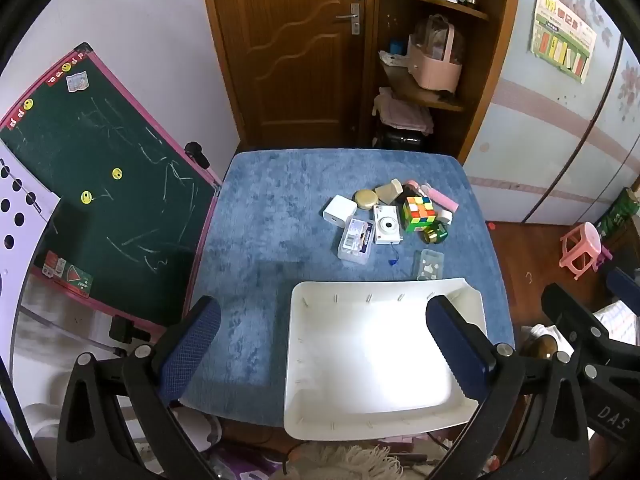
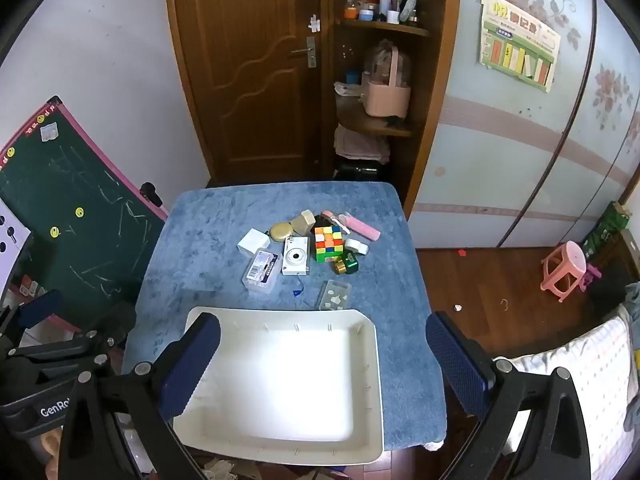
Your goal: Organize rigid objects
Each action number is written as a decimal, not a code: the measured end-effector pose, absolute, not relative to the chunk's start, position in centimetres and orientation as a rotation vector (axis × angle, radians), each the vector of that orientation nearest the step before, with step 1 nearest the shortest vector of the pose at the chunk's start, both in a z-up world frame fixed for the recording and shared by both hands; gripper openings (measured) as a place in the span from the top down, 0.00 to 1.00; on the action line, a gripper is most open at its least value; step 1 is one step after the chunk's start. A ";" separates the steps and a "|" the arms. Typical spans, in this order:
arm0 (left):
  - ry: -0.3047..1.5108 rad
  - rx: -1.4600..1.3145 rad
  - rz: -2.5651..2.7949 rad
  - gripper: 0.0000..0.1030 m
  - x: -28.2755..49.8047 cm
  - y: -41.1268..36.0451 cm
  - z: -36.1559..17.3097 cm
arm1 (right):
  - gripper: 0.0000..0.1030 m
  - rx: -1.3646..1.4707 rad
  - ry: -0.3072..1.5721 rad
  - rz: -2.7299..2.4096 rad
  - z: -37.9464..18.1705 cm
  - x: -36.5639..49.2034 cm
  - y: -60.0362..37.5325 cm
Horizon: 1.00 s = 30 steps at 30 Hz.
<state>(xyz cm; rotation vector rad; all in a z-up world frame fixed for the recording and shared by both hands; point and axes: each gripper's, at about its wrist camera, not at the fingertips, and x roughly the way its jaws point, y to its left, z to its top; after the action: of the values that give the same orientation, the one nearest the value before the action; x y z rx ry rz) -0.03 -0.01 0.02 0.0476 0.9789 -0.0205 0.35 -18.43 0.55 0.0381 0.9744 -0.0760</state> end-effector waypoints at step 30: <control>1.020 0.010 -0.057 0.01 0.0 0.3 -0.9 | 0.00 0.053 0.969 -0.069 0.7 0.3 -18.6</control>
<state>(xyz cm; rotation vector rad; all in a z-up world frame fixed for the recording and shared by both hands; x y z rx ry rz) 0.05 0.32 -0.85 0.0098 1.0204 -0.0568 0.34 -18.60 0.67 0.0533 0.9690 -0.0687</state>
